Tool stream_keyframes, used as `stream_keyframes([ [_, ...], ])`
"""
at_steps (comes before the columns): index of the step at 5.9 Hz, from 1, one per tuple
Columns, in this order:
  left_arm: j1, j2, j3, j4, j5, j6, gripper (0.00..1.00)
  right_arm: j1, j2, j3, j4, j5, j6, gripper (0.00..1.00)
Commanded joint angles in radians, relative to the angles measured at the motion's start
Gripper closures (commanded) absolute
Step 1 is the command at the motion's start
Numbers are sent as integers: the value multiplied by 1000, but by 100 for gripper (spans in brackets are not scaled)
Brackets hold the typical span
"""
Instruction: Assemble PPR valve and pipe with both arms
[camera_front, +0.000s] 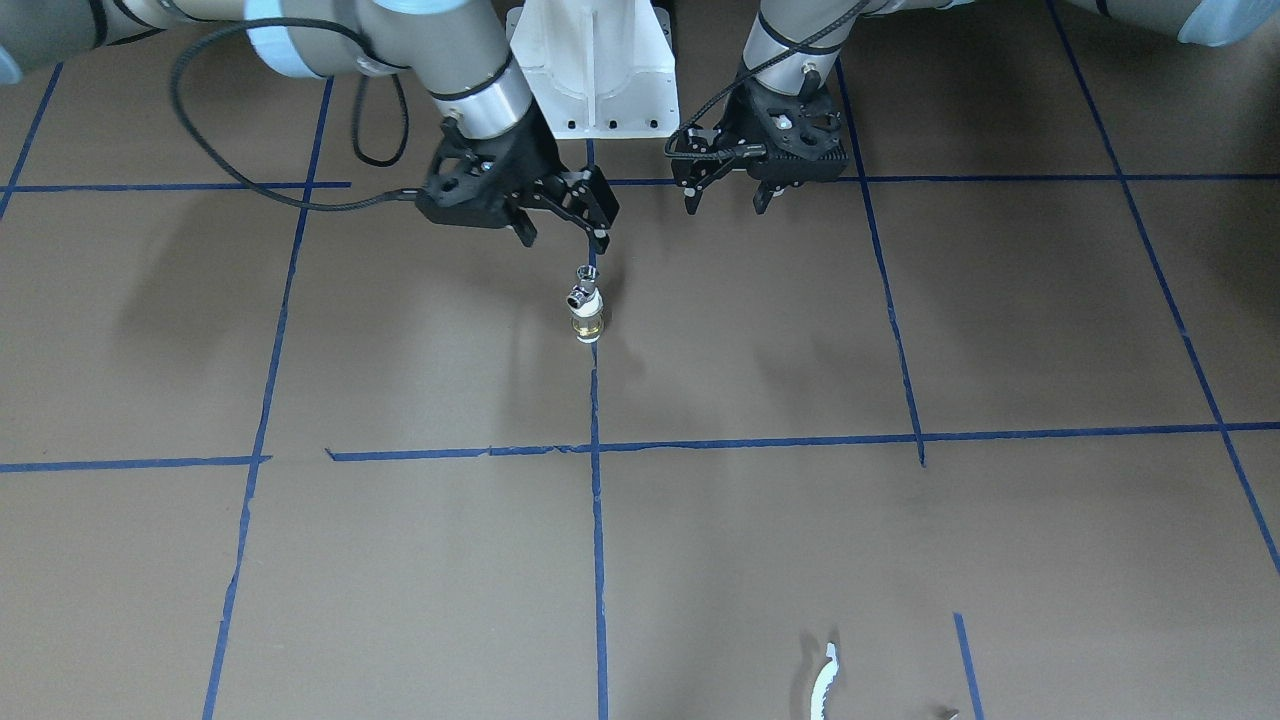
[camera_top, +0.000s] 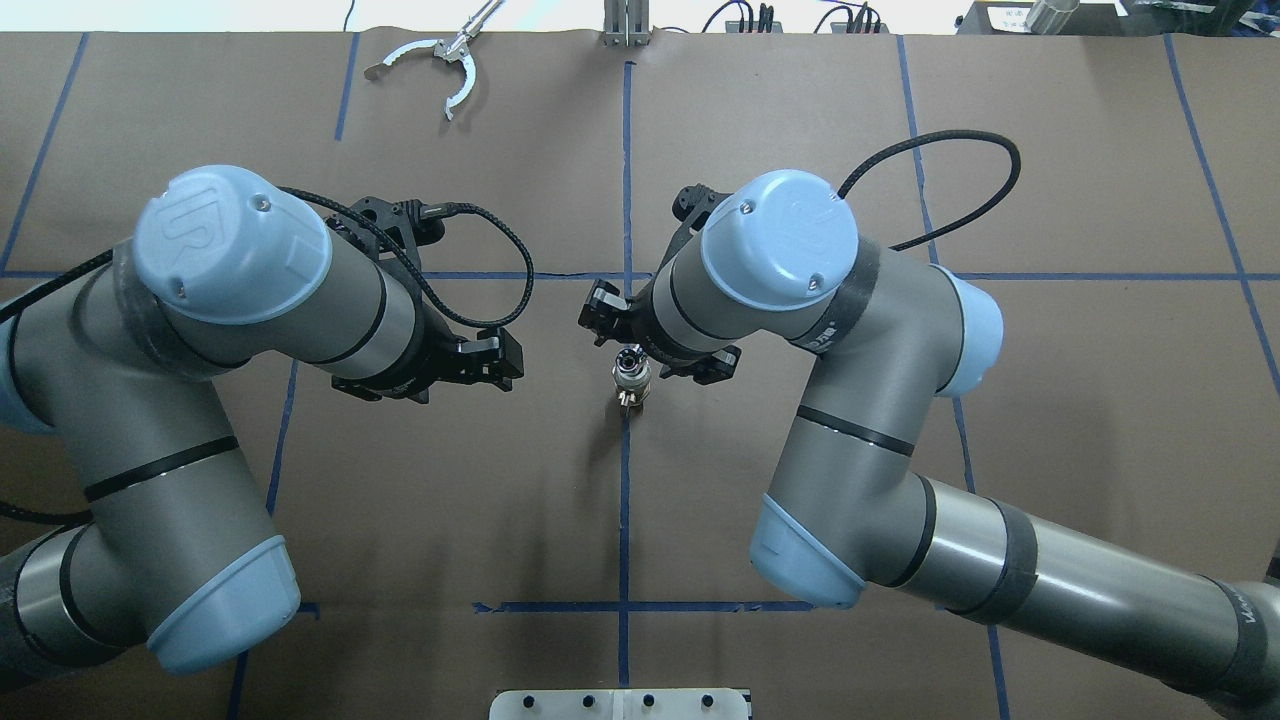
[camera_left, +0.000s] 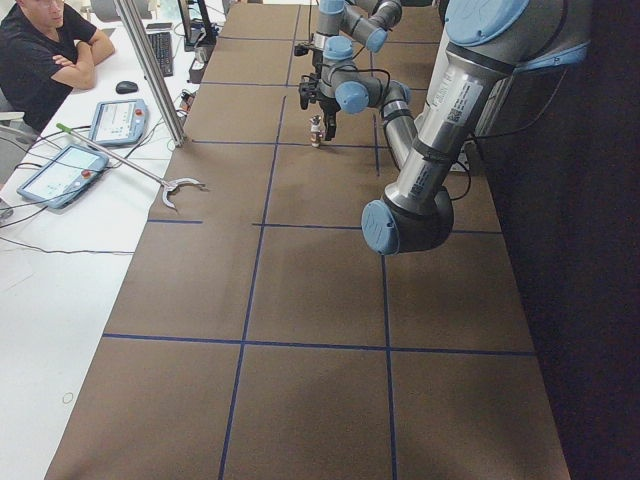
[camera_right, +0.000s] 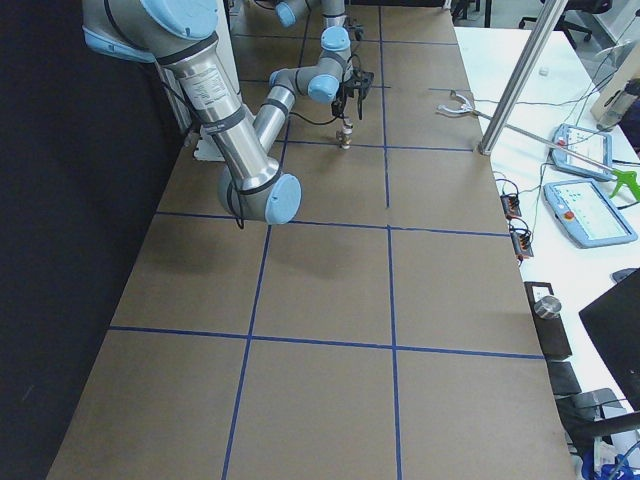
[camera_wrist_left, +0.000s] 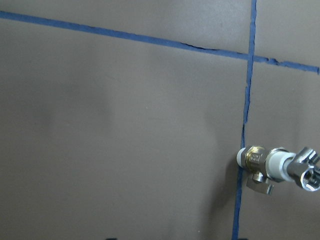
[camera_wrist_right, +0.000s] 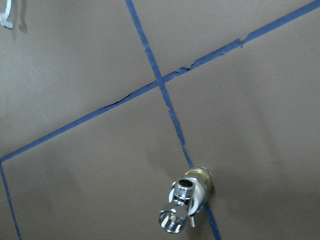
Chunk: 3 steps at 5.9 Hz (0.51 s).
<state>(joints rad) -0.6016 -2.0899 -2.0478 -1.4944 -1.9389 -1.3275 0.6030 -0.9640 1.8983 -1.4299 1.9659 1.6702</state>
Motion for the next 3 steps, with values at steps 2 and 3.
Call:
stream_keyframes([
  [2, -84, 144, -53, -1, -46, 200, 16, 206, -415, 223, 11, 184, -322, 0],
  [3, -142, 248, -96, 0, -48, 338, 16, 289, -540, 231, 17, 191, -528, 0],
])
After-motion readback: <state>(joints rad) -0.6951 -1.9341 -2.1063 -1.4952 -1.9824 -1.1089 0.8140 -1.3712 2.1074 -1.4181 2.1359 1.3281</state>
